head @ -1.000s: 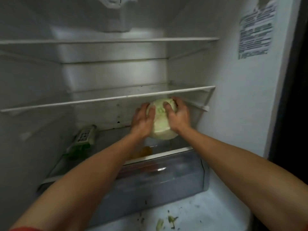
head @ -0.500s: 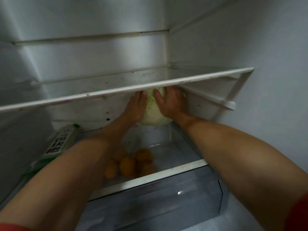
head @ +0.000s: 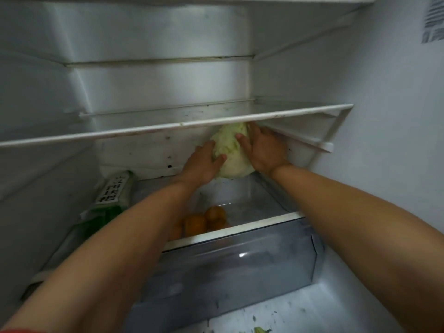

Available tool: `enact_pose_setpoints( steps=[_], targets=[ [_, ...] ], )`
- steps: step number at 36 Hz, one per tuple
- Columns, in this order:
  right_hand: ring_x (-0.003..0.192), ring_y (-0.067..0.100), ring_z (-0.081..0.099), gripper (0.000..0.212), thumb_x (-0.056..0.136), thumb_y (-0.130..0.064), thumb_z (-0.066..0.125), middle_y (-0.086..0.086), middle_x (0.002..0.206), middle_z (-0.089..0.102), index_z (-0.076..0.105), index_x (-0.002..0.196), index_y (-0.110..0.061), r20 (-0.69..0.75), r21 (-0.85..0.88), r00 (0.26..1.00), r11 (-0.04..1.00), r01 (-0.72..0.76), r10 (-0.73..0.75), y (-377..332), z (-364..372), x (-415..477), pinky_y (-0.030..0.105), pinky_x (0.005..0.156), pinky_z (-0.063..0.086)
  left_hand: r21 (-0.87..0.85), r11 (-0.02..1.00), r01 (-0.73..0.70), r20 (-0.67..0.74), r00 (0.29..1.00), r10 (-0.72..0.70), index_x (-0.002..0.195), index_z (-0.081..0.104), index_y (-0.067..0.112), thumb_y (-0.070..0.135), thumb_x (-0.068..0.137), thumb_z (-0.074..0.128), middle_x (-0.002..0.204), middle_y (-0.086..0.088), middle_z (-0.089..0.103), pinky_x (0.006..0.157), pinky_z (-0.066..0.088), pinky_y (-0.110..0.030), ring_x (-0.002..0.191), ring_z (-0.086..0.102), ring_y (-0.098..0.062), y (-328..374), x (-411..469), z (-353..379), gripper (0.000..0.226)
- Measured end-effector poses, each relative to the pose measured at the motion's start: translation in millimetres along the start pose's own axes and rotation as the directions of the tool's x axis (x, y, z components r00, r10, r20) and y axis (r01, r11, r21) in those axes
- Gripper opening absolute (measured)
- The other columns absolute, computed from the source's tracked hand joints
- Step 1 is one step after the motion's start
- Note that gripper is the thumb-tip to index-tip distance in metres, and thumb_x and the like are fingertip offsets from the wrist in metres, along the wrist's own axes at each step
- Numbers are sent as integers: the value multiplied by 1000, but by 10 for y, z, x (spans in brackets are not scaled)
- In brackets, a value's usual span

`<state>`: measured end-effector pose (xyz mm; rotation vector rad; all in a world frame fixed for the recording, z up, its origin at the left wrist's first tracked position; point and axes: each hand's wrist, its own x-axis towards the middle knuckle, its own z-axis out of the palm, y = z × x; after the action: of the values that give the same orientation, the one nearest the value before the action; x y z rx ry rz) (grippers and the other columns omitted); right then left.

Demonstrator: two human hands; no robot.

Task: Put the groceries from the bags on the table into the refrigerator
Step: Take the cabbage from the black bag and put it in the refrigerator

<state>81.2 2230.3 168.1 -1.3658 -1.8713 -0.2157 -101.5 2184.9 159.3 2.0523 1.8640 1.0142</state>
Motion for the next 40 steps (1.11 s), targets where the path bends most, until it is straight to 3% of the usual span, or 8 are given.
enact_pose_setpoints(
  steps=[4,8,12,15,19,25,35,40],
  targets=[
    [124,37,52,66,97,-63,30,14,143,49,26,152,-27,107,-21,993,999,-46,48,-64,-246,-179,45,101,42,70,998,1,24,1000,-3,153,23,17,39,99,49,149,-17,38,107,37,-35,132,42,-33,141,-113,-9,63],
    [121,37,53,58,98,-54,38,15,140,50,31,148,-24,164,-39,986,999,-23,29,-88,-448,-472,43,97,44,140,990,7,39,999,-12,150,29,14,33,99,49,147,-16,41,101,35,-30,130,43,-32,255,-278,-43,58],
    [119,37,54,53,97,-45,47,17,135,54,42,141,-17,178,-122,984,992,20,2,-96,-630,-798,42,93,46,209,976,67,9,998,-70,134,49,15,35,96,49,134,-13,54,88,44,-33,116,54,-32,387,-547,-98,43],
    [110,36,59,45,94,-43,48,15,126,61,53,131,-18,208,-173,978,984,51,-14,-172,-729,-966,41,83,48,346,938,11,-24,1000,-3,117,61,15,32,94,48,116,-13,63,77,47,-33,99,60,-33,429,-852,-190,32],
    [108,37,59,41,93,-38,48,14,121,61,59,126,-14,229,-170,969,976,138,-97,-355,-836,-1168,41,81,48,513,858,-32,-95,991,94,110,64,15,31,92,51,105,-13,67,76,52,-37,93,62,-34,396,-1335,-346,27],
    [101,35,61,34,93,-37,49,10,115,63,64,114,-15,166,-45,938,948,315,-304,-734,-891,-1557,41,76,49,607,794,39,-216,969,117,100,67,17,30,91,50,101,-12,69,70,47,-37,92,63,-36,362,-2145,-518,24],
    [103,31,60,30,94,-35,51,8,113,62,63,112,-15,165,181,748,765,618,-643,-1227,-1028,-2672,40,74,49,568,782,258,-363,931,-45,89,61,12,26,91,52,97,-11,67,64,43,-38,89,62,-37,432,-3982,-530,17],
    [104,28,59,32,95,-38,48,5,115,60,60,116,-18,225,292,657,694,659,-719,-1526,-1118,-3413,38,76,48,592,712,377,-348,917,-195,101,63,18,34,92,49,102,-6,67,71,51,-39,92,63,-34,475,-5134,-466,23]
  ],
)
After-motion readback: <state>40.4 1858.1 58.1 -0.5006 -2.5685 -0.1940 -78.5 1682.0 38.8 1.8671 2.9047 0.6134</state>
